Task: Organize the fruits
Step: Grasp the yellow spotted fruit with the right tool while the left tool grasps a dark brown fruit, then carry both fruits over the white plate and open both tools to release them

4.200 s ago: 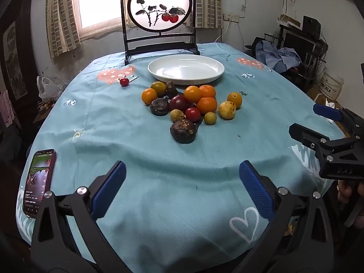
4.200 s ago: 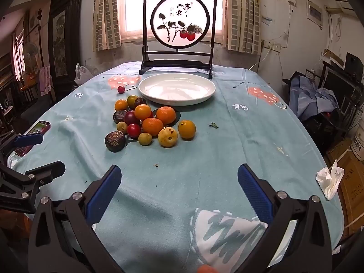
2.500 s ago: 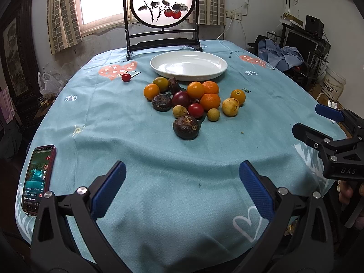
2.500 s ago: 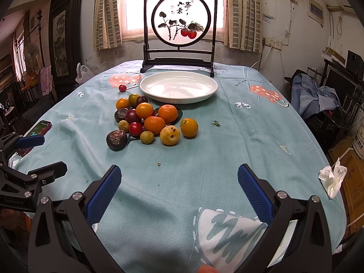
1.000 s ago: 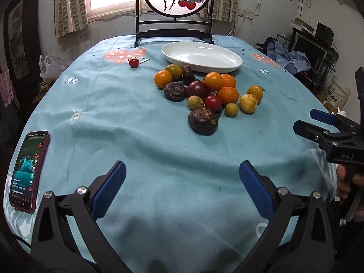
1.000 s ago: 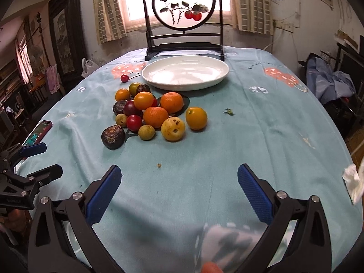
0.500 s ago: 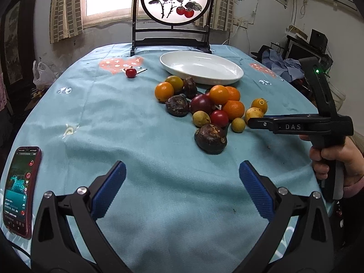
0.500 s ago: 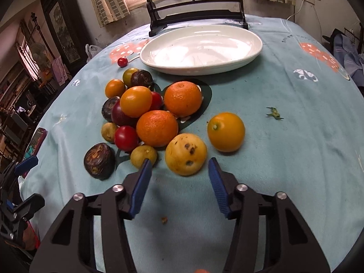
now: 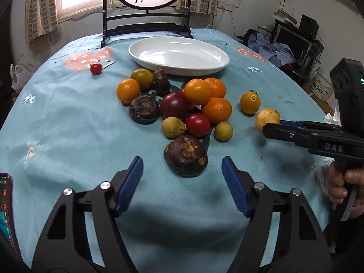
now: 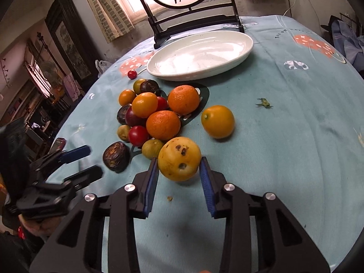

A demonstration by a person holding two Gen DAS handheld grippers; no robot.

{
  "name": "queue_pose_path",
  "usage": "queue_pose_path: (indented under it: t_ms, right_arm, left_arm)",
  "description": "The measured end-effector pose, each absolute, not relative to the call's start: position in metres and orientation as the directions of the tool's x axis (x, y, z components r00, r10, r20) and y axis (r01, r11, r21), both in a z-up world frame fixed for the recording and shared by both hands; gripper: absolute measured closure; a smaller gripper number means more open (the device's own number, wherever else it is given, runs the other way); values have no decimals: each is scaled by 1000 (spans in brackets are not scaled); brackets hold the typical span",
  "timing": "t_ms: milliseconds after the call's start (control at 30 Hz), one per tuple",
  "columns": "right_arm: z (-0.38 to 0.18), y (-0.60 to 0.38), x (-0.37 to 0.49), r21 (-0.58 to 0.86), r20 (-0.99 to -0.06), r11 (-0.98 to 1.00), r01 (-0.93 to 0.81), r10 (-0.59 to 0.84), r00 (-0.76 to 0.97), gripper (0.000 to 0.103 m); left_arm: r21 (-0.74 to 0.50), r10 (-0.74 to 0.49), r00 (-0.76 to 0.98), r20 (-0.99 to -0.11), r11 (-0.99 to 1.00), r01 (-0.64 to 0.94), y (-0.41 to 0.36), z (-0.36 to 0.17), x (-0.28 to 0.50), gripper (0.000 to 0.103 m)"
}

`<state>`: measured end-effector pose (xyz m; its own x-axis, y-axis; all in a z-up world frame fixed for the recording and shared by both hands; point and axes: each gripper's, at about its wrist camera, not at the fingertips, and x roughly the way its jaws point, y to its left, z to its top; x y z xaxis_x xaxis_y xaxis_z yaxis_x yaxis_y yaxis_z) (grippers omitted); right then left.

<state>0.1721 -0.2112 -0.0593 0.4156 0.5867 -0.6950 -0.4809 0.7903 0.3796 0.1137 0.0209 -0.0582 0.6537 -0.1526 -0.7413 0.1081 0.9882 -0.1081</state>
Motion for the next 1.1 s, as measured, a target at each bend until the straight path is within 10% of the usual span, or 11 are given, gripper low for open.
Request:
queue_pose_path:
  t_ms: [333, 1100]
  right_arm:
    - [-51, -221, 170, 380, -673, 783, -493, 600, 433, 66]
    - [-31, -149, 347, 275, -695, 835, -477, 516, 501, 66]
  left_arm:
    - [-80, -130, 584, -801, 991, 112, 8, -71, 141, 54]
    - [-154, -176, 665, -726, 984, 92, 45, -5, 288, 56]
